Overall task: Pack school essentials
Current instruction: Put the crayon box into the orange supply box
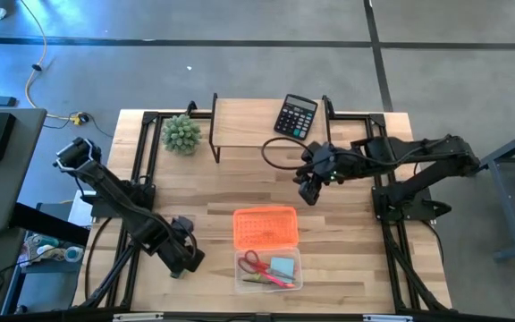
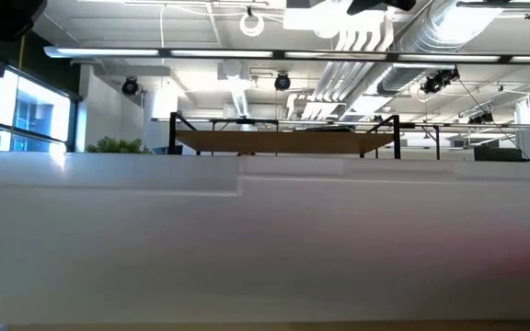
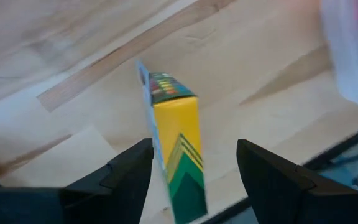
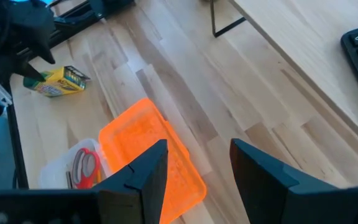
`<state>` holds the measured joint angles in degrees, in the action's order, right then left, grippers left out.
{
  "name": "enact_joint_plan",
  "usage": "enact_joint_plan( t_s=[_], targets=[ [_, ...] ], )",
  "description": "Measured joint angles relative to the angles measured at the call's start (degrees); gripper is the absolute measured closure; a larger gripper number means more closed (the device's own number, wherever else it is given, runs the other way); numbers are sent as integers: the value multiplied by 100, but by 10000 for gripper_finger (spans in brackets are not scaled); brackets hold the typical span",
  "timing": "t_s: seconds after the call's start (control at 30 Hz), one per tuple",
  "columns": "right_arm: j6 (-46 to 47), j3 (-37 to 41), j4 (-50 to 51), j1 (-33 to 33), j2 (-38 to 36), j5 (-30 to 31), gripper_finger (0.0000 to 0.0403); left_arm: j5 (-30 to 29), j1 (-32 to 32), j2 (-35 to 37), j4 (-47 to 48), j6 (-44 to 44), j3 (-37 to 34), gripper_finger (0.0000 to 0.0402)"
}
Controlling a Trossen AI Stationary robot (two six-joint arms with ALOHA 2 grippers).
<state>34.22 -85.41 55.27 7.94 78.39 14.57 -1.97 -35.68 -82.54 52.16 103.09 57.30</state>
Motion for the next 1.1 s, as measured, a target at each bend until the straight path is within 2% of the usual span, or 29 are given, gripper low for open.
enact_joint_plan(
  t_s=[0.47,0.93,1.1],
  targets=[
    [-22,0,9,-85,0,-4,237,495,4,-587,-181,181,-1,184],
    [-129,0,79,-85,2,-3,237,645,4,-682,-439,79,-2,295],
    [-102,0,76,-85,2,-3,237,640,4,-682,-439,-19,-2,323]
  ],
)
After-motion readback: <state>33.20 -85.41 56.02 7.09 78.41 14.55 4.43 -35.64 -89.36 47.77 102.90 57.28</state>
